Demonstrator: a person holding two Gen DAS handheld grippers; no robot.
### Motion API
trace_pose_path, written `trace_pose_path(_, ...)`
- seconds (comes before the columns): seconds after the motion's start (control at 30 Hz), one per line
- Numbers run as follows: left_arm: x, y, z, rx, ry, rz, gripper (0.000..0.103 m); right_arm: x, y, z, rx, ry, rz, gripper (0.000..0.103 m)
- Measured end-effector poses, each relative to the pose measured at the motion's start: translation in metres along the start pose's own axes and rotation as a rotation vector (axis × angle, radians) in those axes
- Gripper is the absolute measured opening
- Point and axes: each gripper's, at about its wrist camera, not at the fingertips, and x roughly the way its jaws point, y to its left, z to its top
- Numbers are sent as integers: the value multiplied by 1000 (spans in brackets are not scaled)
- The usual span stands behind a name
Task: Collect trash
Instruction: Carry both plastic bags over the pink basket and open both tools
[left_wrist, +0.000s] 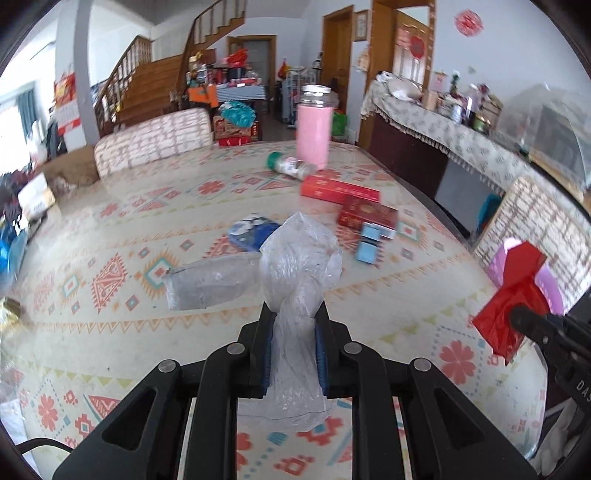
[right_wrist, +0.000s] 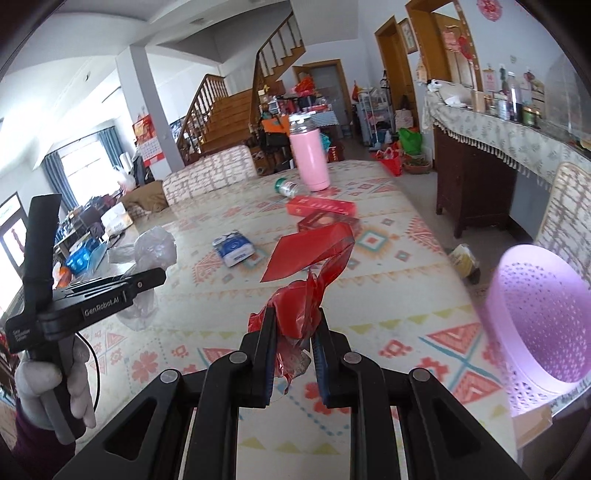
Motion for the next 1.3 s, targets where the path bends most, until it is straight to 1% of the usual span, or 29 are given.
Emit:
trace_pose_path(0.13, -4, -27, 1, 47, -1, -17, 18, -15, -18, -3, 22, -25, -14, 19)
trace_pose_path(0.3, 0, -64, 6, 94, 16, -75, 18, -36, -49, -6, 65, -61, -36, 19)
trace_pose_path(0.47, 11, -105, 18, 124, 53, -169, 18, -54, -87, -8, 113, -93, -86, 19)
trace_pose_path(0.57, 19, -130, 27, 139, 63, -220, 18, -66, -117, -9, 148, -106, -131, 19)
trace_pose_path(0.7, 32, -172, 41, 174, 76, -302, 18, -77, -159, -13, 207, -110, -198, 19)
trace_pose_path(0.77, 38, -192, 46, 193, 82, -326, 18, -81, -180, -14, 234, -109, -227, 19)
trace_pose_path(0.9, 51, -235, 58, 230, 107, -402, 18, -84, -207, -14, 271, -107, -272, 19)
trace_pose_path(1.13, 67, -286, 75, 265, 129, -495, 18, -78, -242, -14, 329, -86, -314, 19)
trace_pose_path(1.27, 75, -300, 80, 269, 148, -536, 24, -74, -253, -12, 343, -75, -336, 19)
trace_pose_path(1.3, 76, -302, 81, 268, 150, -546, 29, -73, -255, -12, 346, -73, -339, 20)
